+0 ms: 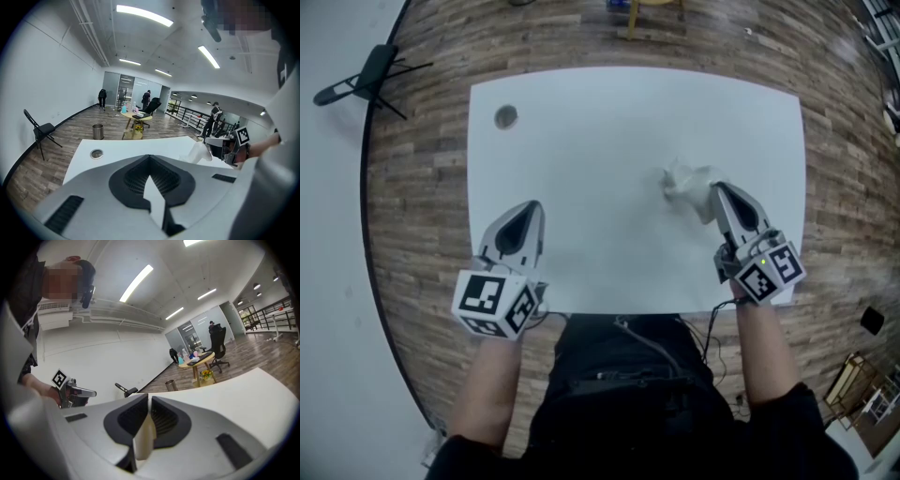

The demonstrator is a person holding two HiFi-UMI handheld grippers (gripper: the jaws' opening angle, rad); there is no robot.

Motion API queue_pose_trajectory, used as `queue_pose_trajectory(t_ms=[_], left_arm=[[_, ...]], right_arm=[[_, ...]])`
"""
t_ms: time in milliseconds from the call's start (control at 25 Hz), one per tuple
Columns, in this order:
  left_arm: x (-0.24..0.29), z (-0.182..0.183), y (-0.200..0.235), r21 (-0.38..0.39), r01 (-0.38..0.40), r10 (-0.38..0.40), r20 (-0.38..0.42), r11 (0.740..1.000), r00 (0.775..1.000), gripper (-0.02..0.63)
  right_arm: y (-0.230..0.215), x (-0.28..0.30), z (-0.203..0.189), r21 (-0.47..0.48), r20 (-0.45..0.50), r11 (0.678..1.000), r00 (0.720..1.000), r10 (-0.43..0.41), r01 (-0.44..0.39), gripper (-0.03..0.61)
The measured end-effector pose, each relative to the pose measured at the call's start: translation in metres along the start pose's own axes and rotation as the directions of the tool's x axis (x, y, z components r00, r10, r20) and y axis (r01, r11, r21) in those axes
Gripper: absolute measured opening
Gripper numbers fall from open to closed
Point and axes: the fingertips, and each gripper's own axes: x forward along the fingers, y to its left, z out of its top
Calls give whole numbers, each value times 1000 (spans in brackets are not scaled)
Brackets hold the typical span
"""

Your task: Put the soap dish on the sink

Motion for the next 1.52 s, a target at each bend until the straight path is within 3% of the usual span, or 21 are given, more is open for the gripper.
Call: queue_pose_trajectory(t_ms=[1520], left_arm=[[-34,-16,-36,30,5,-5,9,1000,1000,-11]], right_arm=[[3,-51,-37,0,-13,1000,1000,-20,20,28]])
